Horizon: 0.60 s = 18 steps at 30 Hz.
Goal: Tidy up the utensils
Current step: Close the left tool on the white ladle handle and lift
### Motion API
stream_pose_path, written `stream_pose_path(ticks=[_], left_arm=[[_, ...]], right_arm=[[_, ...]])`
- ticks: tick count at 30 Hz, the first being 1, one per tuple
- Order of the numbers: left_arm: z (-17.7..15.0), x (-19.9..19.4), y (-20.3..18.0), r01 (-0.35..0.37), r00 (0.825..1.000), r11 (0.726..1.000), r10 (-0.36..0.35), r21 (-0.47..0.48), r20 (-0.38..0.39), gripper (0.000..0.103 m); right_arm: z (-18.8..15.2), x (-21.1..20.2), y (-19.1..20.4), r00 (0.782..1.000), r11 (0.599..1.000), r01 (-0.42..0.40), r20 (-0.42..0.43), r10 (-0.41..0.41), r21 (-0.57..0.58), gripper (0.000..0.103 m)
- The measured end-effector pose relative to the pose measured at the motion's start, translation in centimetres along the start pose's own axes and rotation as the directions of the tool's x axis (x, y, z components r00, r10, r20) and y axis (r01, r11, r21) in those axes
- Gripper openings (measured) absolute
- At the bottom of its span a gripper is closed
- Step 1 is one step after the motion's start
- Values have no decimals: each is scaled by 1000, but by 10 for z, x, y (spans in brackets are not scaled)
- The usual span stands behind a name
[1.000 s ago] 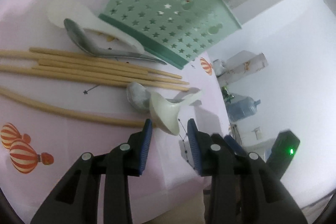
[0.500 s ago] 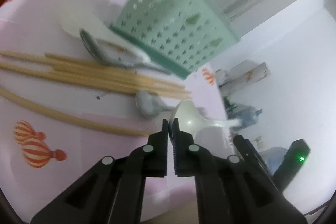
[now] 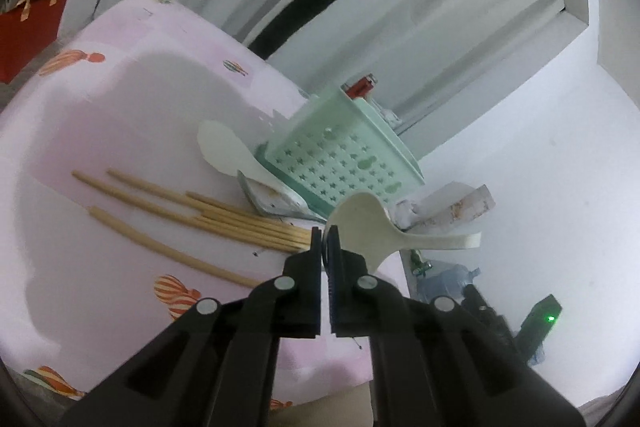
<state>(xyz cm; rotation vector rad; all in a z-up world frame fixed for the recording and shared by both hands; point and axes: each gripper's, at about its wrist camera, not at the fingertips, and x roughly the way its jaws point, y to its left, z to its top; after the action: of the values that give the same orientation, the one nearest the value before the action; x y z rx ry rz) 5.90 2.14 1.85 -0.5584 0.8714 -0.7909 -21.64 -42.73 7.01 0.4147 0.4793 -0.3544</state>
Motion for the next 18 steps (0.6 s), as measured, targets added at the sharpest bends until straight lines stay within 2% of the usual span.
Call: stream_pose_path(ticks=[3, 8, 18], left_arm=[[2, -1, 4, 2, 1000, 1000, -2, -8, 4, 2], [0, 3, 6, -4, 1000, 1000, 4, -10, -1, 2], [-1, -2, 9, -10, 1000, 1000, 10, -1, 1, 2]], right_arm=[[9, -9, 6, 998, 999, -32, 50, 32, 3, 95], [26, -24, 11, 991, 1000, -7, 137, 11, -29, 95], [39, -37, -1, 985, 999, 49, 168, -50, 5, 95]])
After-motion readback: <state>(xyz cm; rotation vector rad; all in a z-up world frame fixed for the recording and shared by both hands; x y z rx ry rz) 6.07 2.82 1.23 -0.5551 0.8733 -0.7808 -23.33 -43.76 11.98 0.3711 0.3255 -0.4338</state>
